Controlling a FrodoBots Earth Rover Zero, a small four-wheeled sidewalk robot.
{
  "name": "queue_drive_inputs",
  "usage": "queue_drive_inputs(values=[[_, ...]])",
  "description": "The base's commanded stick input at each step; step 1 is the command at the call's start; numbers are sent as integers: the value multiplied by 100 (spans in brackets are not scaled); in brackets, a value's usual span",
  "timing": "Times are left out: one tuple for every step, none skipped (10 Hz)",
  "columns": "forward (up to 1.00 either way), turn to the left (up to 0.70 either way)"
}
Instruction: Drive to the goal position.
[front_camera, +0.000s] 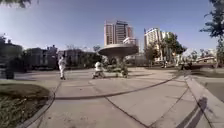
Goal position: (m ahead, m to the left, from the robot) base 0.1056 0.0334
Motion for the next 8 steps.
queue_drive_inputs(values=[[12,1],[12,1],[12,1],[12,1],[12,1],[12,1],[12,1],[12,1]])
